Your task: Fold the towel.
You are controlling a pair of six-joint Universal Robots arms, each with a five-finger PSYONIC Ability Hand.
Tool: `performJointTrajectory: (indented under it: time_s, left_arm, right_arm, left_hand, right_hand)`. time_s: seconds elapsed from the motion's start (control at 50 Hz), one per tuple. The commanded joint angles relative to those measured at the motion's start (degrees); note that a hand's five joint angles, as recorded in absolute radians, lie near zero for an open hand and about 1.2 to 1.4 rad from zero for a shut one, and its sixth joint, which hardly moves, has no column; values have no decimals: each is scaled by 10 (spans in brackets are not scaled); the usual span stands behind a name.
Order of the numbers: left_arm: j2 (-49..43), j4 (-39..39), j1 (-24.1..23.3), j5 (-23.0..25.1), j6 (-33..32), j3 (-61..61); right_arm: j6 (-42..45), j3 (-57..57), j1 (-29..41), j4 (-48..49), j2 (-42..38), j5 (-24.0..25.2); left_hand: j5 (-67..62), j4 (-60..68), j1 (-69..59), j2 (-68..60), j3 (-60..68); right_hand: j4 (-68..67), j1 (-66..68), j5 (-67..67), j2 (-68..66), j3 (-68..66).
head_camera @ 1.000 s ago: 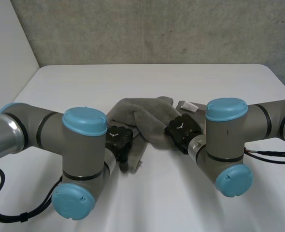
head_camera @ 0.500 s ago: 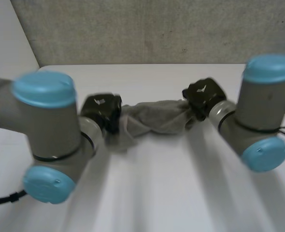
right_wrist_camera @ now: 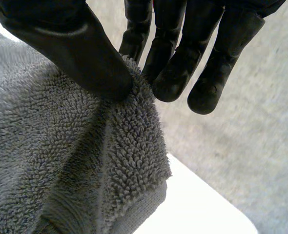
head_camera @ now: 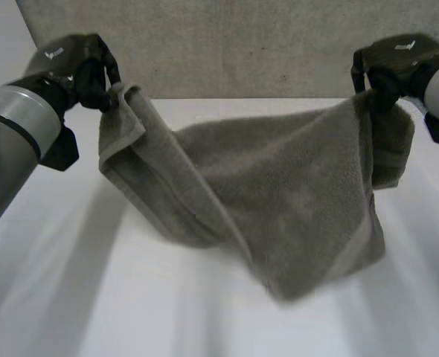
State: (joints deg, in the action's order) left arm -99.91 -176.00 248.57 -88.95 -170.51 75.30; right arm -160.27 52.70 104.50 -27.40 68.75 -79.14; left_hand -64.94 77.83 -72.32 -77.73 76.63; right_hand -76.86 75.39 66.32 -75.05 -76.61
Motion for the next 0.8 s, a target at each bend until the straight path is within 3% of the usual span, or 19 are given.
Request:
performJointTrajectory:
  time_s: [0.02, 0.06, 0.1, 0.22, 0.26, 0.3, 0.32, 0.34, 0.36, 0.44, 0.52, 0.64, 0.7, 0.8]
  left_arm:
    - [-87, 0, 4, 3, 4, -15]
    - [-105, 0, 4, 3, 3, -17]
    - [-122, -1, 5, 1, 3, -20]
    - [-163, -2, 18, 2, 3, -25]
    - [-167, -3, 19, 2, 2, -25]
    - [-170, -4, 20, 2, -2, -26]
    - [-170, -4, 20, 2, -2, -26]
    - [-170, -4, 21, 2, -3, -26]
    - [-170, -4, 22, 2, -4, -27]
    - [-166, -5, 24, 2, -3, -27]
    - [-158, -4, 28, 3, -3, -27]
    - [-148, -4, 33, 4, -3, -25]
    - [-144, -3, 33, 4, -5, -23]
    - [-155, -6, 31, 23, -22, -21]
  right_arm:
    - [-1, -28, 3, 47, -97, -51]
    - [0, -27, 2, 74, -114, -68]
    - [3, -22, 3, 125, -146, -101]
    - [7, -30, 3, 154, -179, -154]
    - [7, -30, 2, 152, -174, -177]
    - [7, -30, 3, 150, -165, -182]
    - [7, -24, 4, 147, -144, -179]
    - [7, -24, 4, 147, -144, -179]
    - [9, -17, 4, 140, -119, -175]
    - [33, 8, 5, 108, -74, -154]
    - [93, 71, 34, 46, -14, -84]
    - [96, 205, 74, 14, 45, -11]
    - [89, 245, 77, 24, 57, -8]
    - [47, 407, 82, 98, 118, -1]
  left_hand:
    - [-51, 22, -77, -23, 34]
    - [-51, 22, -77, -23, 34]
    - [-51, 22, -77, -23, 34]
    - [-51, 22, -77, -23, 34]
    - [22, -50, -5, 49, -38]
    - [344, -373, 318, 372, -361]
    - [346, -375, 320, 374, -363]
    - [526, -555, 500, 554, -543]
    - [624, -653, 598, 652, -641]
    - [627, -656, 601, 655, -644]
    - [629, -658, 603, 657, -646]
    - [627, -656, 601, 655, -644]
    - [624, -653, 598, 652, -641]
    - [624, -653, 598, 652, -641]
  right_hand:
    - [-31, 46, 37, -49, -34]
    - [-31, 46, 37, -49, -34]
    - [248, -233, -242, 230, 245]
    - [464, -449, -459, 446, 462]
    - [601, -587, -596, 583, 599]
    - [669, -654, -663, 651, 666]
    - [669, -654, -663, 651, 666]
    - [669, -654, -663, 651, 666]
    - [669, -654, -663, 651, 666]
    - [669, -654, -663, 651, 666]
    - [669, -654, -663, 651, 666]
    - [669, -654, -663, 651, 666]
    - [669, -654, -663, 651, 666]
    - [669, -654, -663, 651, 666]
